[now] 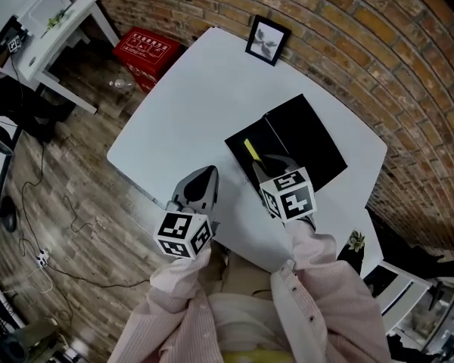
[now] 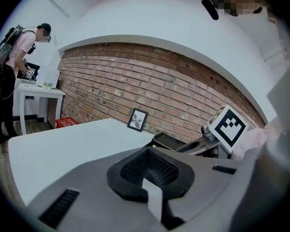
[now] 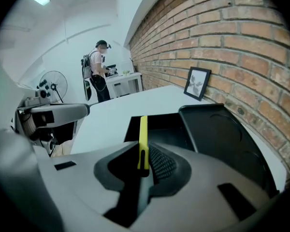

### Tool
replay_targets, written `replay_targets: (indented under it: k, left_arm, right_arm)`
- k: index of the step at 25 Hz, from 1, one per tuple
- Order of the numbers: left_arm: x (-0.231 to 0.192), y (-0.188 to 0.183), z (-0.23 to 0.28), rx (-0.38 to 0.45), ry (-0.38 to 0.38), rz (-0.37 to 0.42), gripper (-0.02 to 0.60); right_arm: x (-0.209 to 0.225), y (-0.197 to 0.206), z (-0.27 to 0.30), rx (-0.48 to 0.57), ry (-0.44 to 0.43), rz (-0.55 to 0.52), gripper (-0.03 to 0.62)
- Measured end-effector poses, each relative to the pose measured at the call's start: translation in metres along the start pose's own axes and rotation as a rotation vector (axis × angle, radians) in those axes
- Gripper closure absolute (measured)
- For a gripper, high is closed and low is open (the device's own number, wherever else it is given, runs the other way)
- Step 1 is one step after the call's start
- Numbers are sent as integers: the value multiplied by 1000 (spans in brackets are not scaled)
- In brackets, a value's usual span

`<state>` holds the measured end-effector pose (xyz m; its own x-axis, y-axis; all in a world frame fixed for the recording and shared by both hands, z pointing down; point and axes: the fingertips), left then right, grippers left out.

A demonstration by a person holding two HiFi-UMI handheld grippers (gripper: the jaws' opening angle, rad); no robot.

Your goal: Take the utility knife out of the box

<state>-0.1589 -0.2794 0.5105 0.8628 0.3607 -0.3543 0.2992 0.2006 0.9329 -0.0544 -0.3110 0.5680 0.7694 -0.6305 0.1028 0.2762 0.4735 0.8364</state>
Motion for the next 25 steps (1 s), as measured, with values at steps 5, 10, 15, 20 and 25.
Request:
replay_targets:
  k: [5,10,15,20,25]
  left_arm:
    - [10,-17,-1,45,30,29,589]
    - [18,-32,-2,76,57,50,589]
    - [26,-45,-4,107,77,77,589]
    - [30,-59,-13,132,82,113,589]
    - [31,-73,-24,161,69,139,589]
  right_arm:
    - [-5,-17,-13,101,-7,35,526]
    - [-8,-30,-26,186,-11,60,526]
    - [-10,-47,-43,299,-23,56,526]
    - [-14,-65,-64,417,-45,78,526]
    - [-18,-84,-85,519,-54,89,526]
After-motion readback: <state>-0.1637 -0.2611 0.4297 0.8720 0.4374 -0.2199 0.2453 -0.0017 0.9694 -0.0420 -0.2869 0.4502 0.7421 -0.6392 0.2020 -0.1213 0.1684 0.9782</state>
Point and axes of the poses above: the fingertips, and each gripper's own axes: z forward along the fingers, x to its right, y out of its underside, and after that the axes turned 15 degrees about x, right-handed
